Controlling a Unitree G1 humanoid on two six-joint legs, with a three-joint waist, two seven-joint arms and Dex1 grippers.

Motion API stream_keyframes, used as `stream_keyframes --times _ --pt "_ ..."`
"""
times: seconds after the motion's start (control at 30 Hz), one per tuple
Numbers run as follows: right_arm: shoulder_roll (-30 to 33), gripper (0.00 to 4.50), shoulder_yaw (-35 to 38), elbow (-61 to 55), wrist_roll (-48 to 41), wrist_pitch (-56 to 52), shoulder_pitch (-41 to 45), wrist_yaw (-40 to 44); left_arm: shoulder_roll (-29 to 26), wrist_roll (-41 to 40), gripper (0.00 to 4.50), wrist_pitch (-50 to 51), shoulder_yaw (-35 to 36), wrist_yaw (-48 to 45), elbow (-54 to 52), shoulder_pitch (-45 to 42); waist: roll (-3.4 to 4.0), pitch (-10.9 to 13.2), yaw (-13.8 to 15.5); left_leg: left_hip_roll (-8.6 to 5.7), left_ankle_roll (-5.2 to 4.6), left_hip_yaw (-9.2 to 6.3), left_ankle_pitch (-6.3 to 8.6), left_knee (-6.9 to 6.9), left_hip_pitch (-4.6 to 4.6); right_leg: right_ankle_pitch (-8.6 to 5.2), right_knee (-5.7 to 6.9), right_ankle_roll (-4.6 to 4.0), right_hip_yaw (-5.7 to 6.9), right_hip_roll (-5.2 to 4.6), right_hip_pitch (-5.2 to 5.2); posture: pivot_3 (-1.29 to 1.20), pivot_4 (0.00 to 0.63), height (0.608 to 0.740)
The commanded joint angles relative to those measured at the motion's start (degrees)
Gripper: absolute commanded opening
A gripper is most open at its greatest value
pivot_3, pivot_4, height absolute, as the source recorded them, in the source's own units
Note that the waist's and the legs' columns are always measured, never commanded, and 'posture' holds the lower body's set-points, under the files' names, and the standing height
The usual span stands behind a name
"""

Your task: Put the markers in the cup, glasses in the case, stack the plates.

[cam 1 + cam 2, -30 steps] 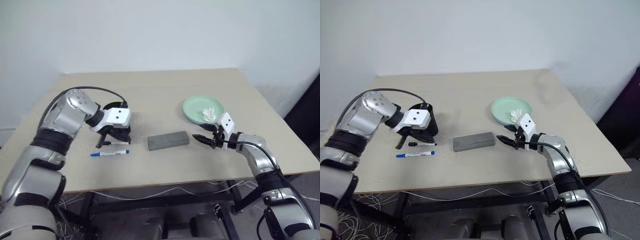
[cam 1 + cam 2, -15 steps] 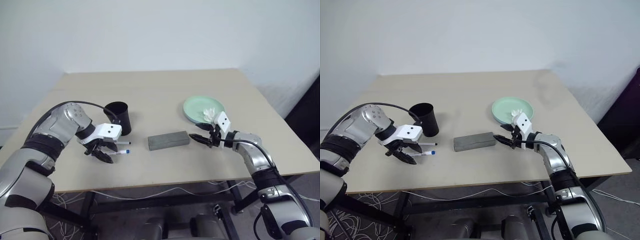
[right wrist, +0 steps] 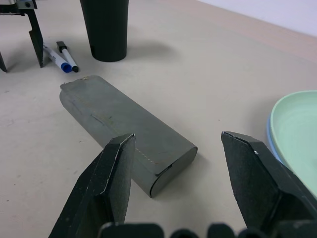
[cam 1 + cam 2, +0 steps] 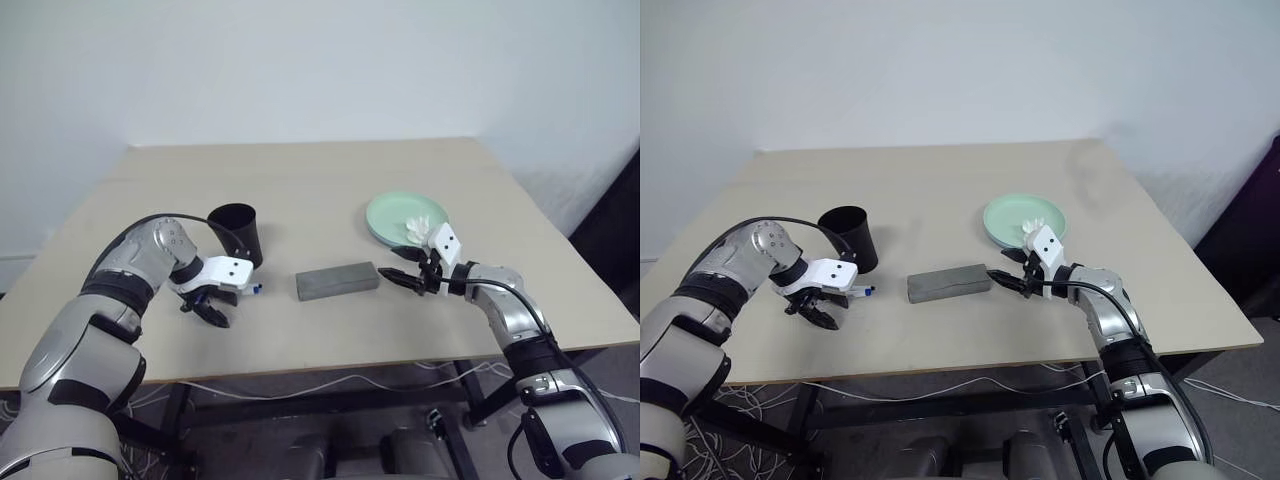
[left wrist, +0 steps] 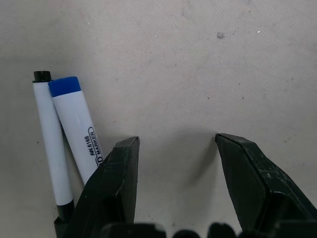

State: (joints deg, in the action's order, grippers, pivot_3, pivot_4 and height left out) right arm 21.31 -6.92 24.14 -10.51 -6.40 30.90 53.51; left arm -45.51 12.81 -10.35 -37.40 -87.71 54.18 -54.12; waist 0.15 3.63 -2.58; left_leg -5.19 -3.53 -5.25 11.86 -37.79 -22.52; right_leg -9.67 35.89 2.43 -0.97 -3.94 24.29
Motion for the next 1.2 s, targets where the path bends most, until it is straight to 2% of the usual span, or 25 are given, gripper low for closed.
stream_keyframes --times 0.03,0.23,0.43,0.93,1.17,1.2 --pt "0.51 3.02 0.99 -1.58 -0.27 0.33 1.63 0.20 -0.35 0.76 2.62 -1.05 2.56 -2.55 -0.70 -0.60 0.00 0.00 -0.02 0.00 0.00 0.00 0.00 -0.01 0.00 0.00 0.00 0.00 0.00 0.00 0.00 0.00 0.000 0.740" --pt "0.41 3.02 0.93 -1.34 -0.22 0.41 1.81 0.17 -1.15 -4.22 2.62 1.19 3.74 -4.79 -2.69 -2.57 -0.01 0.01 -0.01 0.00 0.00 0.00 0.00 0.01 -0.07 0.00 -0.02 0.00 0.00 -0.01 0.02 0.00 0.000 0.740" --pt "0.07 3.02 0.75 -0.43 -0.04 0.70 2.34 0.17 -0.77 -2.76 4.47 0.79 5.90 -4.78 -1.47 -5.03 -0.02 0.01 -0.03 -0.01 0.00 0.02 0.00 0.00 -0.07 0.00 -0.05 0.01 -0.01 -0.01 0.01 0.00 0.000 0.740" --pt "-0.05 3.02 0.74 0.28 0.02 1.14 2.55 0.16 1.80 7.00 4.47 -2.47 5.69 1.62 5.30 -2.90 -0.03 0.01 0.03 -0.01 -0.01 0.00 -0.01 -0.01 -0.07 0.00 -0.02 0.01 0.01 0.01 0.01 0.00 0.000 0.740" --pt "0.16 3.02 0.78 -0.16 0.00 0.92 2.38 0.14 2.38 8.26 4.47 -3.11 5.75 -0.57 5.71 -1.84 -0.03 0.00 -0.02 -0.02 -0.01 0.02 0.00 0.02 -0.07 0.01 -0.03 0.01 0.00 0.00 0.00 0.00 0.000 0.740" --pt "0.16 3.02 0.78 -0.19 0.00 0.92 2.36 0.13 2.40 8.36 4.31 -3.12 5.73 -0.74 5.59 -1.65 -0.03 0.00 -0.02 -0.01 -0.01 0.02 0.00 0.02 -0.06 0.01 -0.03 0.01 0.00 0.00 0.00 0.00 0.000 0.740"
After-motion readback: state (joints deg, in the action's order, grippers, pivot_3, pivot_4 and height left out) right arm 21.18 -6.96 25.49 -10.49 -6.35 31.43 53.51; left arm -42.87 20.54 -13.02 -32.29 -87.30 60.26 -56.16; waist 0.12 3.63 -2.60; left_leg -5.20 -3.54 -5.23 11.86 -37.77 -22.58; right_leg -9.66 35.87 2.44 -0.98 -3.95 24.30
